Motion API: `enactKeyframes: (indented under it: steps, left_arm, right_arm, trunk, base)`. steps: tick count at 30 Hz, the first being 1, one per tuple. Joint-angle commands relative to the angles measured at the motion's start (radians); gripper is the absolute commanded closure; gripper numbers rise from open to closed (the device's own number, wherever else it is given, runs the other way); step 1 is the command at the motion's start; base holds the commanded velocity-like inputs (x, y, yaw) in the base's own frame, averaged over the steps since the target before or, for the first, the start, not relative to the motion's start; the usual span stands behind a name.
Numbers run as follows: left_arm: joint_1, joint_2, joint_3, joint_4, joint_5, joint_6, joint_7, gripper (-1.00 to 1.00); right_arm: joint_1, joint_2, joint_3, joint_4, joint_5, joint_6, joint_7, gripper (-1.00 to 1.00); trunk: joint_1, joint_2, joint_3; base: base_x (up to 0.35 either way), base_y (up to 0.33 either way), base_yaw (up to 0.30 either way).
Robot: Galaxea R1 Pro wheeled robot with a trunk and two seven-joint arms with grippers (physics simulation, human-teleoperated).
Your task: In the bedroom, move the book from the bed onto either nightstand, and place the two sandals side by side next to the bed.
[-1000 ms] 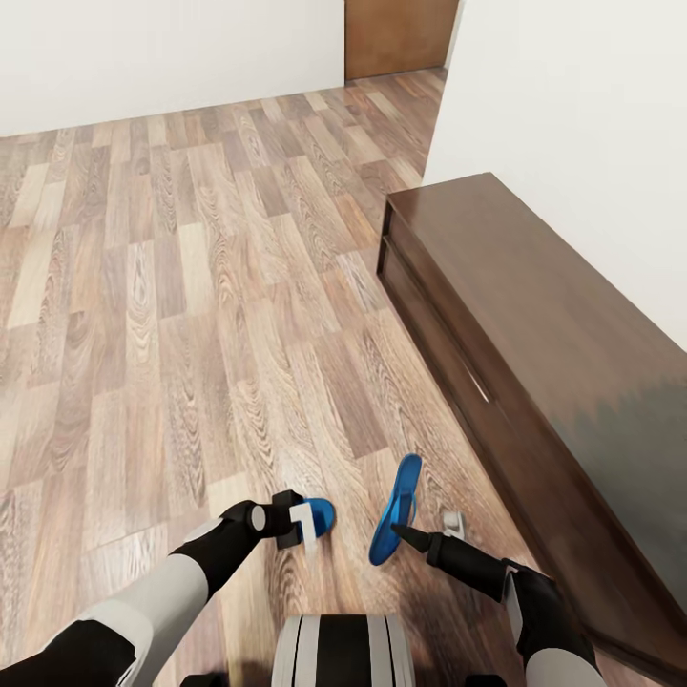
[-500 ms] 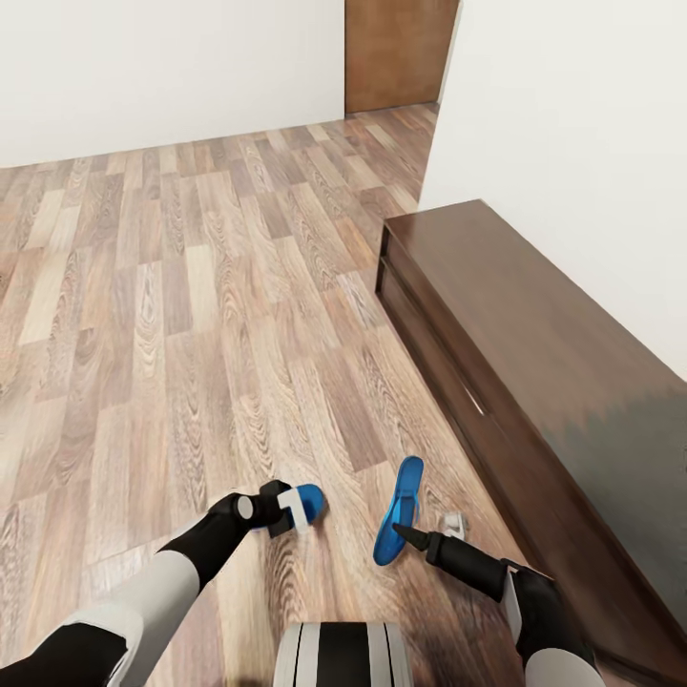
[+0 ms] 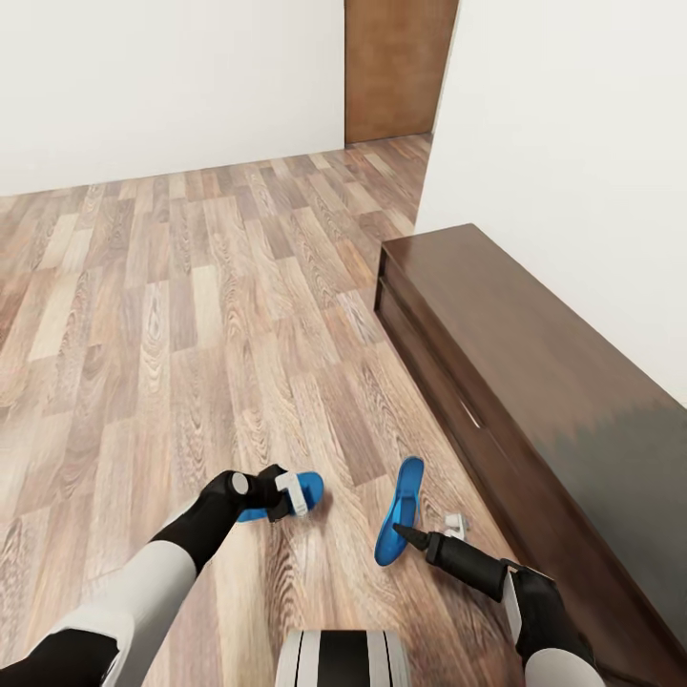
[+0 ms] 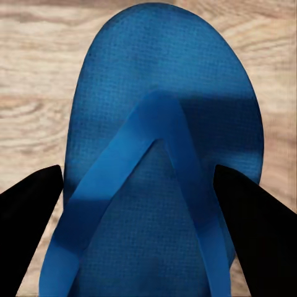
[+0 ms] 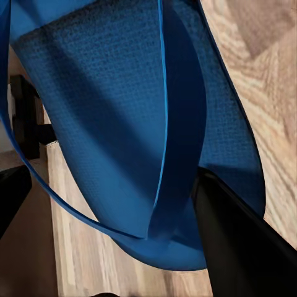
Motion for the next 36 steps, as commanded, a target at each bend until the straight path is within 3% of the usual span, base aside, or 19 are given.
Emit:
enactKeyframes:
  steps: [1, 11, 21, 25, 29, 31, 32, 36]
  left_arm:
    - [0.000, 0.000, -0.001, -0.024, -0.005, 0.031, -0.028, 1.00]
    - [0.000, -0.002, 0.002, -0.096, -0.010, 0.179, -0.118, 1.00]
    - [0.000, -0.011, 0.007, -0.161, -0.001, 0.358, -0.128, 1.00]
    - [0.000, -0.012, 0.024, -0.186, 0.001, 0.456, -0.120, 1.00]
    - [0.000, -0.022, 0.093, -0.195, 0.002, 0.495, -0.116, 1.00]
    - [0.000, -0.038, 0.150, -0.205, 0.002, 0.505, -0.109, 1.00]
    - [0.000, -0.048, 0.185, -0.215, 0.002, 0.510, -0.097, 1.00]
    - [0.000, -0.070, 0.254, -0.232, 0.002, 0.523, -0.046, 1.00]
  right_arm:
    - [-0.001, 0.002, -0.007, -0.002, 0.007, 0.012, 0.008, 1.00]
    - [-0.001, 0.004, -0.005, -0.002, 0.008, 0.013, -0.052, 1.00]
    - [-0.001, 0.007, 0.003, -0.003, 0.006, 0.015, -0.148, 1.00]
    - [-0.001, 0.008, 0.007, -0.003, 0.004, 0.015, -0.196, 1.00]
    - [-0.001, 0.008, 0.012, -0.003, 0.006, 0.017, -0.239, 1.00]
    - [-0.001, 0.008, 0.013, -0.003, 0.007, 0.017, -0.266, 1.00]
    - [-0.001, 0.008, 0.014, -0.003, 0.007, 0.017, -0.285, 1.00]
    - [-0.001, 0.009, 0.017, -0.003, 0.009, 0.027, -0.327, 1.00]
  trunk:
    - [-0.001, 0.000, 0.003]
    - [-0.005, 0.002, 0.042]
    - [-0.010, 0.005, 0.081]
    - [-0.011, 0.006, 0.096]
    - [-0.013, 0.007, 0.112]
    - [-0.014, 0.007, 0.119]
    - [-0.015, 0.007, 0.123]
    - [-0.016, 0.008, 0.139]
  base:
    - [0.000, 0.000, 0.000]
    - [0.000, 0.000, 0.000]
    - [0.000, 0.000, 0.000]
    - [0.000, 0.000, 0.000]
    - [0.000, 0.000, 0.000]
    - [0.000, 0.000, 0.000]
    - [0.000, 0.000, 0.000]
    - [0.000, 0.000, 0.000]
